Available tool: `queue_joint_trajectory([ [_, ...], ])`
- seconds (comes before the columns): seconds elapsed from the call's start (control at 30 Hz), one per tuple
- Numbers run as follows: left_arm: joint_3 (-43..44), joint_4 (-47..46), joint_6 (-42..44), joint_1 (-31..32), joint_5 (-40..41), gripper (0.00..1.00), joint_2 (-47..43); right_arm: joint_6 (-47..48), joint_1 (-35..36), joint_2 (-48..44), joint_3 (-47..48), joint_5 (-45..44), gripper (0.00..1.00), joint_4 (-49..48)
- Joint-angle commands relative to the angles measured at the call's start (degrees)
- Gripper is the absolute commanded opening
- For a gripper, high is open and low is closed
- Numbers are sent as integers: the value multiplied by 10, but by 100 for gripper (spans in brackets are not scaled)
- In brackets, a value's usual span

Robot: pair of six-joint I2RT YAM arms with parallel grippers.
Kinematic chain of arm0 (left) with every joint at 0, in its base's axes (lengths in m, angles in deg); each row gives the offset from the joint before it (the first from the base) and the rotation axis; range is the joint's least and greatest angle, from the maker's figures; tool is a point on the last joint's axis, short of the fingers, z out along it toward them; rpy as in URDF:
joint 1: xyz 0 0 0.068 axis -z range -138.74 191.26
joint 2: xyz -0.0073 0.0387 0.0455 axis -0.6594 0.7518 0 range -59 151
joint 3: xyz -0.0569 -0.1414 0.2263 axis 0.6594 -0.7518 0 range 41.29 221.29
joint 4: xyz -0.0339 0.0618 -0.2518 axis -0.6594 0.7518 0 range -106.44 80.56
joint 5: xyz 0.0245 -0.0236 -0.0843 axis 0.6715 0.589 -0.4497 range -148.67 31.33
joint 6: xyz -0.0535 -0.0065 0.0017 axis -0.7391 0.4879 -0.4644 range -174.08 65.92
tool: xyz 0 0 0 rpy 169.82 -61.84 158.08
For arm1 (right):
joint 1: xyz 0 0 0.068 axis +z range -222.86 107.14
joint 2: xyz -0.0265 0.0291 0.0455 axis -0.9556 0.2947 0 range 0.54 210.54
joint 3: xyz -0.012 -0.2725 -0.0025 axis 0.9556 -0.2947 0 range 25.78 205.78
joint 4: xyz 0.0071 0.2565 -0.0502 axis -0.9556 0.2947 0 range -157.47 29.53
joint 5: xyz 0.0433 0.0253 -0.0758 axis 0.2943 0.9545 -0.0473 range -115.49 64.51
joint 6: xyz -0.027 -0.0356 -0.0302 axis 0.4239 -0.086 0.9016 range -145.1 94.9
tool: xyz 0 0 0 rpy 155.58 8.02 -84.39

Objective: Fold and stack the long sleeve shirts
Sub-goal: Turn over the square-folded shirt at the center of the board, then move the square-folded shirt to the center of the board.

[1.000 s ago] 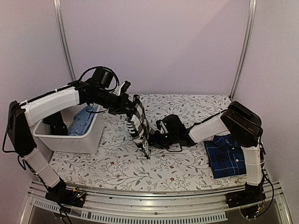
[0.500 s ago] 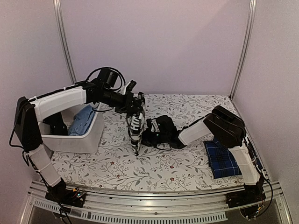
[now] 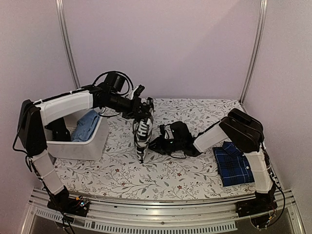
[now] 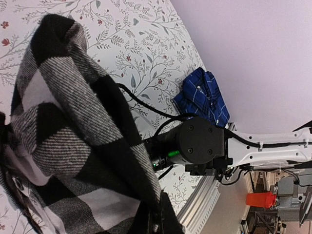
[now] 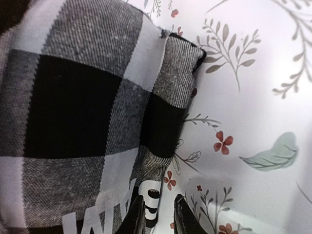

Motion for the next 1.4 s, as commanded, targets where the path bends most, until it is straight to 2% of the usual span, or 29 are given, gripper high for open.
queue_joint_trajectory([
  [0.0, 11, -9, 16, -7, -15, 0, 9, 49, -15, -67, -26, -29, 20, 32],
  [0.2, 19, -8, 15, -6, -23, 0, 22, 92, -34, -112, -41, -67, 27, 128],
  [0.4, 41, -25, 4, 12, -26, 0, 55, 158, -68, -243, -83, -122, 33, 245],
  [0.53, 87, -40, -11, 48, -12, 0, 120, 198, -103, -368, -131, -154, 36, 308],
  [0.63, 167, -54, -34, 93, 14, 0, 215, 223, -131, -428, -159, -158, 39, 356],
  [0.67, 207, -49, -43, 109, 35, 5, 253, 229, -139, -451, -165, -160, 40, 378],
  [0.8, 407, 19, -71, 160, 101, 47, 372, 245, -158, -506, -190, -165, 46, 416],
  [0.87, 447, 36, -70, 169, 134, 58, 374, 246, -161, -518, -196, -157, 49, 424],
  [1.0, 389, 23, -67, 154, 169, 63, 307, 250, -160, -512, -204, -140, 54, 427],
  [1.2, 152, -48, -94, 109, 191, 63, 158, 266, -160, -461, -194, -113, 61, 409],
  [1.37, -27, -105, -119, 71, 172, 62, 62, 294, -160, -398, -173, -100, 61, 404],
])
